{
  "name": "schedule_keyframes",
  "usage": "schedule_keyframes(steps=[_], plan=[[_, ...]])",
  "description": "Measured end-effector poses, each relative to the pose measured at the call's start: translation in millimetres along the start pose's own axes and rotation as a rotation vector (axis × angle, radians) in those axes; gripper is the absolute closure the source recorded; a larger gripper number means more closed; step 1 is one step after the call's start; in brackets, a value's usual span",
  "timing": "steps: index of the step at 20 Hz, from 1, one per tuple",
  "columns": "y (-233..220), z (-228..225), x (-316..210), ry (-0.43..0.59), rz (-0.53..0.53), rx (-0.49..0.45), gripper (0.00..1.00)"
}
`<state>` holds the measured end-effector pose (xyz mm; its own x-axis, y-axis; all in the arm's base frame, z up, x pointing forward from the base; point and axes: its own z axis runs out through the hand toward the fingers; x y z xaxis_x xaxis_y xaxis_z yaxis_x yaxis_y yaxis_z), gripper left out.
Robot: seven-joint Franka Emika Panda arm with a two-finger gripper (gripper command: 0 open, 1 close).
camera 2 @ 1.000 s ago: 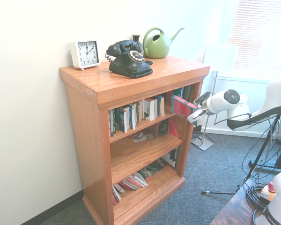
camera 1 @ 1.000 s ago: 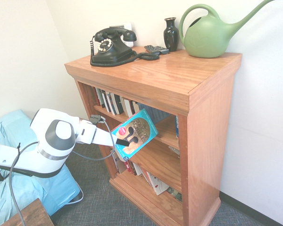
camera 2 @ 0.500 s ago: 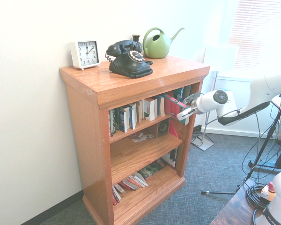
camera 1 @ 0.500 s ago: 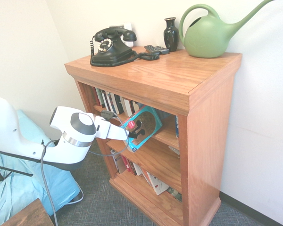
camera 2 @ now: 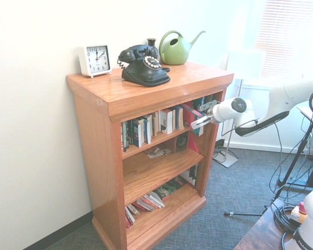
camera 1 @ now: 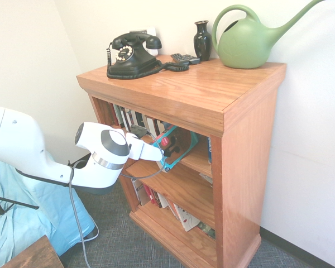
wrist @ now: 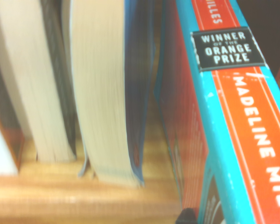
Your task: Organize the shelf
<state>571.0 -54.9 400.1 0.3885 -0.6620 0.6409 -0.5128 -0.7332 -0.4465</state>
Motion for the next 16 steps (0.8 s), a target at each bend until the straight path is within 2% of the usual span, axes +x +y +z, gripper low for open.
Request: schedule_keyframes(steps=[12,13,16], plan=[[-46,29,11,-0.02,0.033,0.008,1.0],[-47,30,12,-0.02,0.029,0.003,0.0],[-48,31,13,-0.023,0.026,-0.004,0.0]])
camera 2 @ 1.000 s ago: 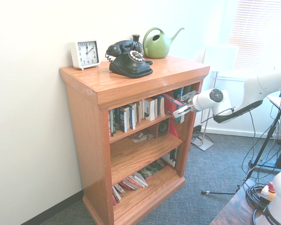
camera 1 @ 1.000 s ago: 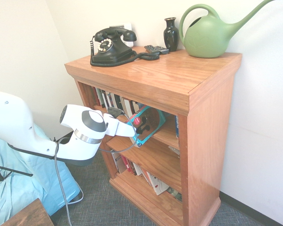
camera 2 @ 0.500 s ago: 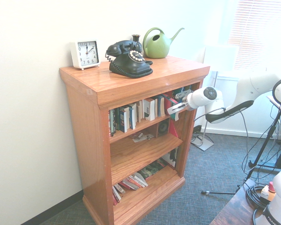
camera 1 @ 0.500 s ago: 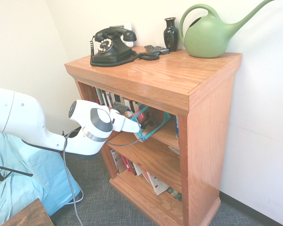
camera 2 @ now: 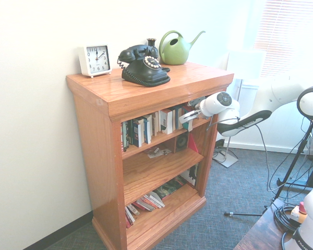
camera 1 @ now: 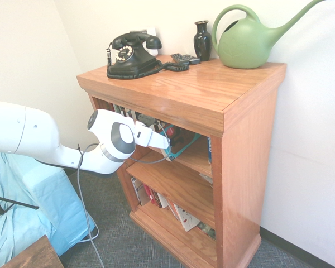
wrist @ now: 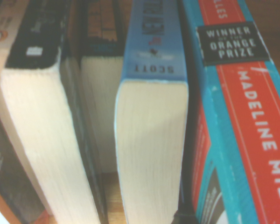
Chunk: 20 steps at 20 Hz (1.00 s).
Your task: Organize the shelf
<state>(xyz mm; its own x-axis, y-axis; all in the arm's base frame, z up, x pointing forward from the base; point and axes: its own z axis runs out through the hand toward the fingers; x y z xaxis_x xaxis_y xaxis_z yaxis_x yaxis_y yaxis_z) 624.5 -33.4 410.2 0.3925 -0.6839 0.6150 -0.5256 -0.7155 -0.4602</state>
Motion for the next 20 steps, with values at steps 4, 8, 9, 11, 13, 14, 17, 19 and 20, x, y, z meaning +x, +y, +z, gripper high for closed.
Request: schedule_keyframes(steps=[4,8,9,11,13,14,17,19,20], plan=[[0,0,0,-0.002,0.0,0.0,0.0],[1,3,1,-0.007,-0.005,-0.004,0.0],[2,3,1,-0.007,-0.007,-0.005,0.0],[3,3,2,-0.007,-0.01,-0.006,0.0],[5,3,3,-0.005,-0.01,-0.007,0.0],[6,3,4,-0.005,-0.01,-0.005,0.0],[14,-4,-1,-0.015,-0.018,0.013,0.0],[20,-13,-10,-0.031,-0.028,0.027,0.0],[22,-19,-15,-0.037,-0.031,0.032,0.0]])
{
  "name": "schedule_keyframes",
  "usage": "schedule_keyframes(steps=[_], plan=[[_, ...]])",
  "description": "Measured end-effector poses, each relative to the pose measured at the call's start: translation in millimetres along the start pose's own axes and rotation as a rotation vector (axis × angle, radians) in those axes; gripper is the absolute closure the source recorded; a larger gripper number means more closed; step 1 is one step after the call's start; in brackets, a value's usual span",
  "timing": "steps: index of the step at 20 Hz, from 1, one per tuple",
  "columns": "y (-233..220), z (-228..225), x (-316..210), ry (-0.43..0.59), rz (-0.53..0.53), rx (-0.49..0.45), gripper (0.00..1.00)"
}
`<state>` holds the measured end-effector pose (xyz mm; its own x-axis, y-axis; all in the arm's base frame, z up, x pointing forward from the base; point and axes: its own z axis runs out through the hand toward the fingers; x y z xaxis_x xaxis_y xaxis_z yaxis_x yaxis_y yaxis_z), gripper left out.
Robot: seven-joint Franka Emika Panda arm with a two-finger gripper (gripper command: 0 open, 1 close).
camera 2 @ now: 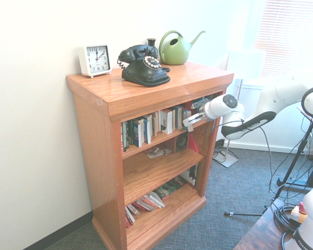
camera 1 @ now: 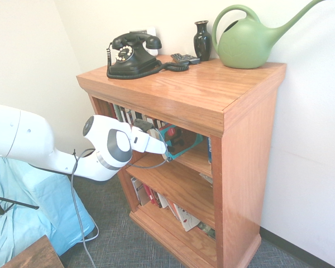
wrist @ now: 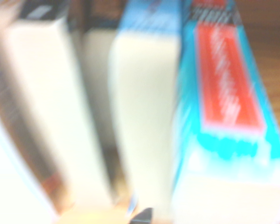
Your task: Organize the shelf
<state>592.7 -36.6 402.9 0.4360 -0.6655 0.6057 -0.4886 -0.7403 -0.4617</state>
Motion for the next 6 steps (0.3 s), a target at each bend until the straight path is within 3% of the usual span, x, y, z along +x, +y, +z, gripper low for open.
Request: schedule_keyframes(steps=[6], plan=[[22,-45,-21,-0.014,-0.001,0.031,0.0]])
